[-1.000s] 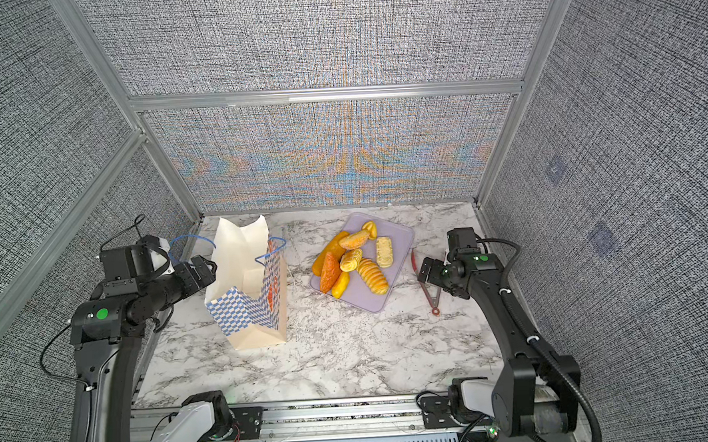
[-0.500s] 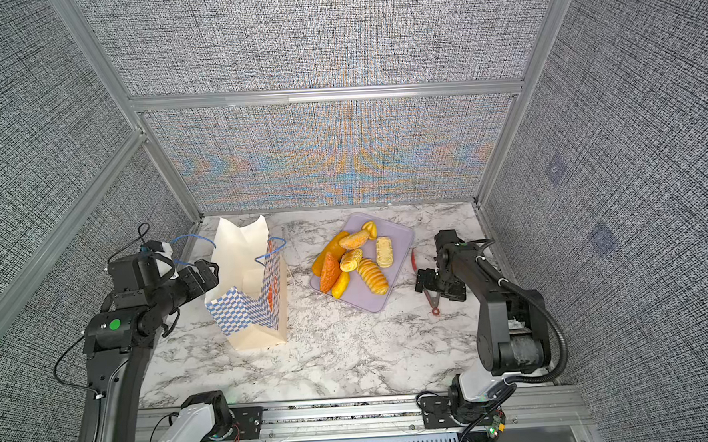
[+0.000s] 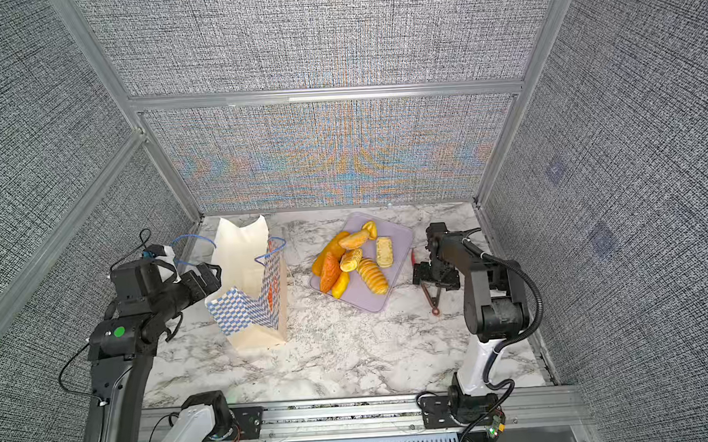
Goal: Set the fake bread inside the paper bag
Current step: 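Lower the right gripper onto the red tongs and close on them, then lift the red tongs off the table with the right gripper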
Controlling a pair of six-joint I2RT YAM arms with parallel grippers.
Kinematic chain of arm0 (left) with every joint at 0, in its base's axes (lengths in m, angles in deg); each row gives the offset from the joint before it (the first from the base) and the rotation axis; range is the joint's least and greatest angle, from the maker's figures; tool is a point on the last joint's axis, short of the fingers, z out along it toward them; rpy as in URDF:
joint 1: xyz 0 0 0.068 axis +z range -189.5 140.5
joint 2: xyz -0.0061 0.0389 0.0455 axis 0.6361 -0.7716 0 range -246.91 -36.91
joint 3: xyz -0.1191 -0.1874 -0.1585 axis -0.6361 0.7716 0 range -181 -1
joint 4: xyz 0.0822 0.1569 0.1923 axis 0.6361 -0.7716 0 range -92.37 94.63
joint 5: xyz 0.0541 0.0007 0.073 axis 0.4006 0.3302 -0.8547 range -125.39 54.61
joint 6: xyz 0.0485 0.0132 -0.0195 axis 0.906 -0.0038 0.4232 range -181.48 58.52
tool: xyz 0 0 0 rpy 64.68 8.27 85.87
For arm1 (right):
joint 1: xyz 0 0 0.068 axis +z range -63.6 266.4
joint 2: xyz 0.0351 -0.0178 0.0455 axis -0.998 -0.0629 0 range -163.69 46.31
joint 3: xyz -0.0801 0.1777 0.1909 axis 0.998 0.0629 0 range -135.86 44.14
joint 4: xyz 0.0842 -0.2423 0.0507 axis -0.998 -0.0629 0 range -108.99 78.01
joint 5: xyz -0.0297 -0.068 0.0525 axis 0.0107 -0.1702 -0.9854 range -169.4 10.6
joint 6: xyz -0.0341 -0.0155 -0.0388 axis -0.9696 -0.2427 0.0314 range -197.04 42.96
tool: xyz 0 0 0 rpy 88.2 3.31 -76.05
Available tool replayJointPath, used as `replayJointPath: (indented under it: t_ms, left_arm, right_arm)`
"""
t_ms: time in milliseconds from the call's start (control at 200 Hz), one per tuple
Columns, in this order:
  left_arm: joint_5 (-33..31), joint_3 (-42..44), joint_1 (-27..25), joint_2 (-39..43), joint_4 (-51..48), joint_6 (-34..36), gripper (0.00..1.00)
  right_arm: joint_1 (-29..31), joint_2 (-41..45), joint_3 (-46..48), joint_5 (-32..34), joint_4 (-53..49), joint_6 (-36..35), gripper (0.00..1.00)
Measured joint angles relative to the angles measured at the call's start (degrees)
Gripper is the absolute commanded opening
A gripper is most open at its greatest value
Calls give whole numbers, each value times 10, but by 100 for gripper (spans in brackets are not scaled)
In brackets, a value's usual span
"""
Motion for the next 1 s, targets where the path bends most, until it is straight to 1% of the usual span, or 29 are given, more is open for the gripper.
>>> replayJointPath:
  t_ms: [200, 585, 775, 1000]
  left_arm:
    - [2, 1, 0, 2, 0, -3, 98]
    - [2, 5, 0, 7, 2, -10, 98]
    - [5, 4, 0, 10, 2, -13, 99]
    - [5, 1, 0, 14, 1, -13, 98]
  right_arm:
    - [2, -30, -15, -1, 2, -8, 90]
    - [2, -52, -27, 6, 2, -15, 85]
    - [3, -56, -30, 3, 1, -17, 77]
    - [2, -49, -22, 4, 11, -15, 63]
